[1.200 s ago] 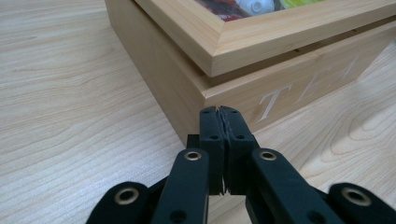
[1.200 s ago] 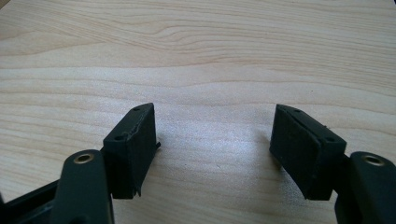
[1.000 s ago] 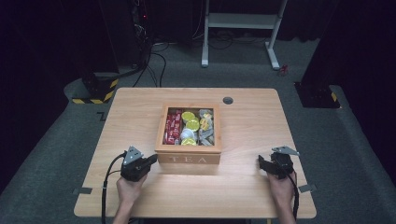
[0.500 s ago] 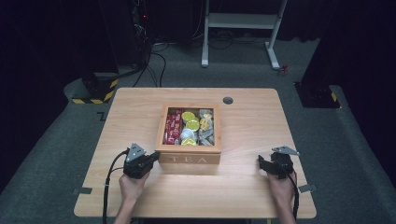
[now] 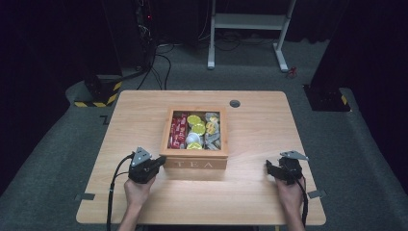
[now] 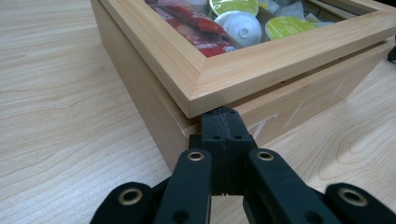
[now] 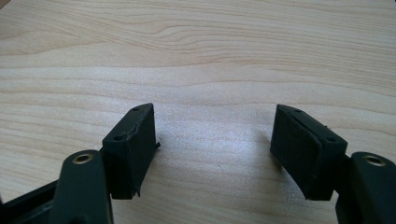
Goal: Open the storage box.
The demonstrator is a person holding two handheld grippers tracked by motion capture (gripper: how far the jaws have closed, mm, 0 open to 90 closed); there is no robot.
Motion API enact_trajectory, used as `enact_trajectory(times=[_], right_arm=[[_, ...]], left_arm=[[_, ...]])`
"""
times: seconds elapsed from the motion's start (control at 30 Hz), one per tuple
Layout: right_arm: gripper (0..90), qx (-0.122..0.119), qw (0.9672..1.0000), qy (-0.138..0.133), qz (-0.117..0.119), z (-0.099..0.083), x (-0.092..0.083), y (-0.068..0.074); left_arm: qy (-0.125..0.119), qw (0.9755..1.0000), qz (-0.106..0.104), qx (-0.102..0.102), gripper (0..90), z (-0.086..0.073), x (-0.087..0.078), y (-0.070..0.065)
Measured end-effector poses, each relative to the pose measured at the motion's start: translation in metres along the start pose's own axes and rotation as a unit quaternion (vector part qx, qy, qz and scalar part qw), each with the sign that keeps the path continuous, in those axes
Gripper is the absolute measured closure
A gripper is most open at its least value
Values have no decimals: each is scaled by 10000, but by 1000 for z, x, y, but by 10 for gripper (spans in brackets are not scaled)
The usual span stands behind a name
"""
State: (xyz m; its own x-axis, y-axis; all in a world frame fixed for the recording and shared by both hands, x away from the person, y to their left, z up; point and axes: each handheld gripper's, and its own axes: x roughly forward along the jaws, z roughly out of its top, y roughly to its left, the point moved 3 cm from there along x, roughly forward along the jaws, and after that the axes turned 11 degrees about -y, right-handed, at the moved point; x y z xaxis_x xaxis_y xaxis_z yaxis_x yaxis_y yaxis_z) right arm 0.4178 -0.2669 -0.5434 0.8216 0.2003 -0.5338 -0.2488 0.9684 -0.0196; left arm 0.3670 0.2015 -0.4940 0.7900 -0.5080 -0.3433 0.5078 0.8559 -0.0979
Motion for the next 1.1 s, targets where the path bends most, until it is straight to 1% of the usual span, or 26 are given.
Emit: enact_trajectory(times=[0.23,0.5,0.53,0.57,0.63,0.83,1.1], right_arm=[[308,0,10000,0,2,0,0,0],[308,0,10000,-1,2,0,0,0],[308,0,10000,0,1,0,0,0],[308,1,10000,1,2,0,0,0],[308,1,10000,1,2,0,0,0],[308,1,10000,0,1,0,0,0],[308,-1,10000,0,2,0,0,0]], left_arm=[[13,10000,1,31,899,3,0,0],[-44,10000,3,46,899,9,-2,0],[-55,10000,-13,40,899,10,-2,0],[-84,10000,-35,-29,899,11,-3,0],[-88,9999,-42,-43,899,12,-3,0],[-61,10000,-30,-13,899,14,-3,0],[-143,9999,-42,-15,899,24,-6,0]])
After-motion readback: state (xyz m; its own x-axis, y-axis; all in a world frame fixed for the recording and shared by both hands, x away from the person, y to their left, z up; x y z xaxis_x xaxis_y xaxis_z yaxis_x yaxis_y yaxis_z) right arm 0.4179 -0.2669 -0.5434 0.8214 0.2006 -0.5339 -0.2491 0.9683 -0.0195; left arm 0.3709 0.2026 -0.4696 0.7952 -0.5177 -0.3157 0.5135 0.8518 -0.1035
